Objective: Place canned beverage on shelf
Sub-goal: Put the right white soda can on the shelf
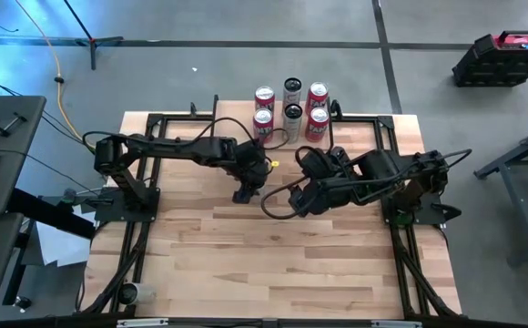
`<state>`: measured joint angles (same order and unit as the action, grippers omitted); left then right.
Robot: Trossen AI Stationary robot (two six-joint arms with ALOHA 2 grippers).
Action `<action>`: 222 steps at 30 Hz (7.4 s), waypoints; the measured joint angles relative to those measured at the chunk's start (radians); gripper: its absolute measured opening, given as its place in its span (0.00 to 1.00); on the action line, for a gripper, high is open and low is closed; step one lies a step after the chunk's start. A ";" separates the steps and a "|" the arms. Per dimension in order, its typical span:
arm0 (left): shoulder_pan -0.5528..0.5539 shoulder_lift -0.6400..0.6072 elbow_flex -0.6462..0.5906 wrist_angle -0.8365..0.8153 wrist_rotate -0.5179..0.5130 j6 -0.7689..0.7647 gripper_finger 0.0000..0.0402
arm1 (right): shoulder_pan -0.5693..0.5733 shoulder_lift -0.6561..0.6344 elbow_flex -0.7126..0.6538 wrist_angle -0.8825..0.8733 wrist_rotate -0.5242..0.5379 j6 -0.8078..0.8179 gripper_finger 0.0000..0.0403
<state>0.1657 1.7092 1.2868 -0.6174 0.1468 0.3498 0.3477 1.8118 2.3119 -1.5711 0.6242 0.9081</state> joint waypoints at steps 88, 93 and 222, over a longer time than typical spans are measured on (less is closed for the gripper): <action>0.652 0.027 0.579 -0.449 0.110 0.175 0.61 | -0.190 0.000 0.000 0.012 0.037 -0.101 0.92; 0.653 0.027 0.578 -0.457 0.115 0.175 0.61 | -0.190 0.000 0.000 0.012 0.037 -0.097 0.92; 0.650 0.012 0.580 -0.387 0.086 0.104 0.83 | -0.175 0.001 0.000 0.027 0.043 -0.097 0.92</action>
<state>0.8158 1.7210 1.8664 -1.0042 0.2325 0.4541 0.1724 1.8130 2.3116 -1.5440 0.6674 0.8108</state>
